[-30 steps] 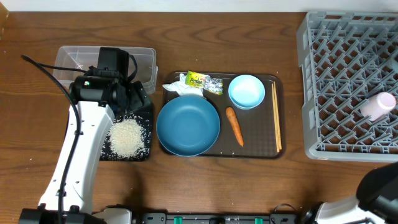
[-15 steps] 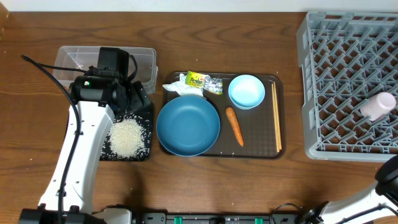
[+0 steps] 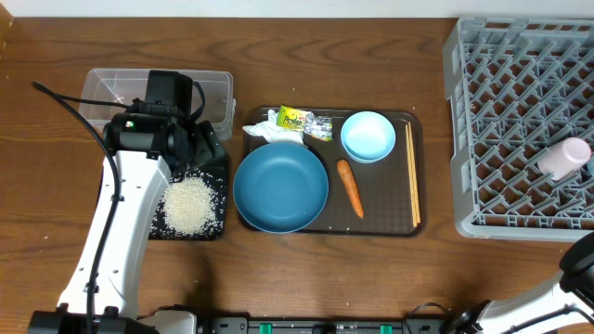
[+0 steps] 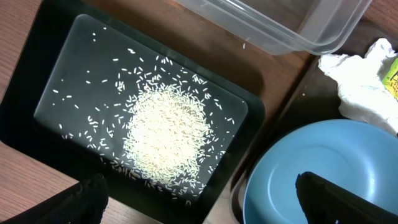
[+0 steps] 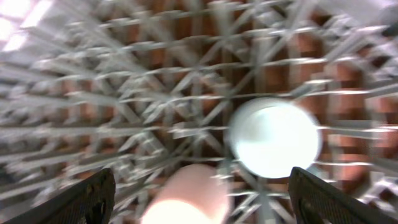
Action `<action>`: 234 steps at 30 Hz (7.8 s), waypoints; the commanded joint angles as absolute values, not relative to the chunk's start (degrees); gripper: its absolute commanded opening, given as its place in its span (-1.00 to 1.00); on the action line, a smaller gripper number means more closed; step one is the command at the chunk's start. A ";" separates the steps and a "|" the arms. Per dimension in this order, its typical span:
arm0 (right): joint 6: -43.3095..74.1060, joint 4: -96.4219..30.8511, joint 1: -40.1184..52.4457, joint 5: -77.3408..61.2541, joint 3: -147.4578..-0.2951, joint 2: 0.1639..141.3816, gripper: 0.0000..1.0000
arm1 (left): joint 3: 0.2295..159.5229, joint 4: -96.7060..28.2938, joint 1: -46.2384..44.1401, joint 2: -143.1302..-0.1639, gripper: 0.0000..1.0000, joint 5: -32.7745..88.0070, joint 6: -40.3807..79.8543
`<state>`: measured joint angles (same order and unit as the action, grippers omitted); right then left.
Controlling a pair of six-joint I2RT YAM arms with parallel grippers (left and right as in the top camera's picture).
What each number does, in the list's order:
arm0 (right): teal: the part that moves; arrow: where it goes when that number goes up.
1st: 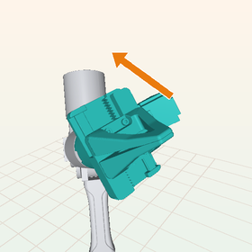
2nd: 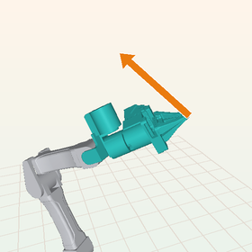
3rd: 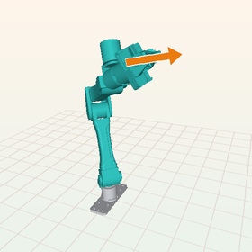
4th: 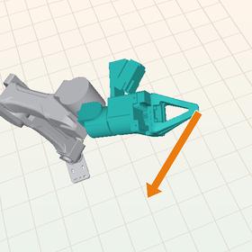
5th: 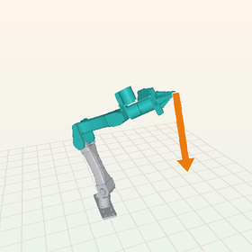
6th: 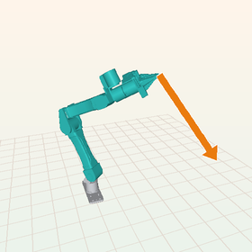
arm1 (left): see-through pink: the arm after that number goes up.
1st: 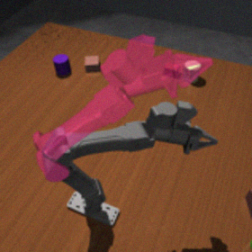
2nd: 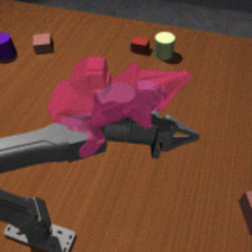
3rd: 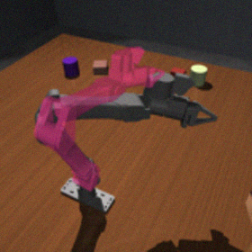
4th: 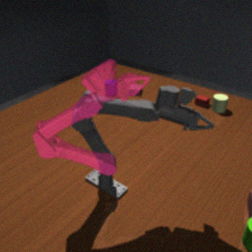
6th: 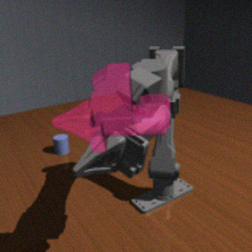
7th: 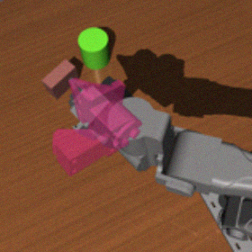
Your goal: Sort waste into correct bins and load items into the dishwasher rack
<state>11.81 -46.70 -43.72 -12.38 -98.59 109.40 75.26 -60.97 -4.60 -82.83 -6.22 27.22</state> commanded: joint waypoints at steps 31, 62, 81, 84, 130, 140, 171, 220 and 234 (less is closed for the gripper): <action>16.05 -52.73 24.36 -1.45 -96.62 114.39 0.52 | 75.88 -61.04 -4.40 -82.63 0.98 -6.68 27.77; 18.63 -55.40 26.74 1.26 -97.45 122.61 -0.56 | 75.88 -61.04 -4.40 -82.63 0.98 -6.68 27.75; 6.33 -51.11 8.29 -17.06 -97.65 98.59 -0.98 | 75.88 -61.04 -4.40 -82.63 0.98 -6.68 27.77; -3.20 -48.25 0.91 -28.18 -97.62 97.84 -0.98 | 75.88 -61.04 -4.40 -82.63 0.98 -6.68 27.77; 13.74 -6.59 -36.71 -87.88 -97.60 130.45 -0.95 | 75.88 -61.04 -4.40 -82.63 0.98 -6.68 27.77; 17.06 -6.87 -40.25 -84.86 -97.60 130.45 -0.81 | 75.88 -61.04 -4.40 -82.63 0.98 -6.68 27.77; 23.77 -40.47 -42.63 -34.17 -97.60 97.71 0.98 | 75.88 -61.04 -4.40 -82.63 0.98 -6.68 27.77; 21.17 -53.65 29.76 -1.04 -97.58 106.91 0.98 | 75.88 -61.04 -4.40 -82.63 0.98 -6.68 27.75; 21.19 -54.00 28.32 -6.63 -97.58 109.38 0.99 | 75.88 -61.04 -4.40 -82.63 0.98 -6.68 27.75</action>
